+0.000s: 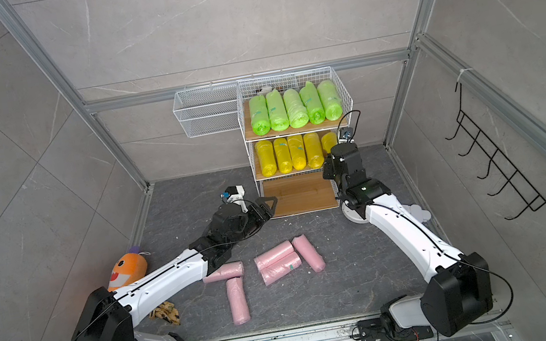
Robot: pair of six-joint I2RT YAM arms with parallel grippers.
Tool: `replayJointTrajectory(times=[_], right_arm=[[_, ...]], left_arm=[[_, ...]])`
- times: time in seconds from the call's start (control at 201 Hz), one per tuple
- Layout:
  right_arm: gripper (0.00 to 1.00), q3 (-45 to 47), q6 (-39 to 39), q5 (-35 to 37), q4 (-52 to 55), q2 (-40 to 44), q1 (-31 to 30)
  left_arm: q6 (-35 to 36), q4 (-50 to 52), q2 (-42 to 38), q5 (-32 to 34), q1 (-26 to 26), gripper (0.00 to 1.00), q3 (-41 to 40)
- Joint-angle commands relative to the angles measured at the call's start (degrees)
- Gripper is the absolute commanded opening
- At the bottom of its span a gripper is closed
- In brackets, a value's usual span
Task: Sort the rolls of trash bags by color and place them on the shelf
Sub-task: Place the roll of trash bags on the shelf.
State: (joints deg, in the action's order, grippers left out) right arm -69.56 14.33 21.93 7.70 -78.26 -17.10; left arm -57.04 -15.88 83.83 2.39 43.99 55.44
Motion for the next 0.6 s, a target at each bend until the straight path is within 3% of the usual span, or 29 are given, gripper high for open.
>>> replayJointTrajectory(times=[0.0, 0.592], right_arm=[[0.33, 1.3, 0.6, 1.6, -8.0, -0.6, 0.1], [0.49, 2.4, 0.4, -0.3, -10.6, -1.5, 0.6]], left_arm=[[-0.7, -2.5, -0.7, -1.0, -0.1, 0.79, 0.3], [-1.2, -2.7, -1.6, -0.3, 0.2, 0.79, -0.8]])
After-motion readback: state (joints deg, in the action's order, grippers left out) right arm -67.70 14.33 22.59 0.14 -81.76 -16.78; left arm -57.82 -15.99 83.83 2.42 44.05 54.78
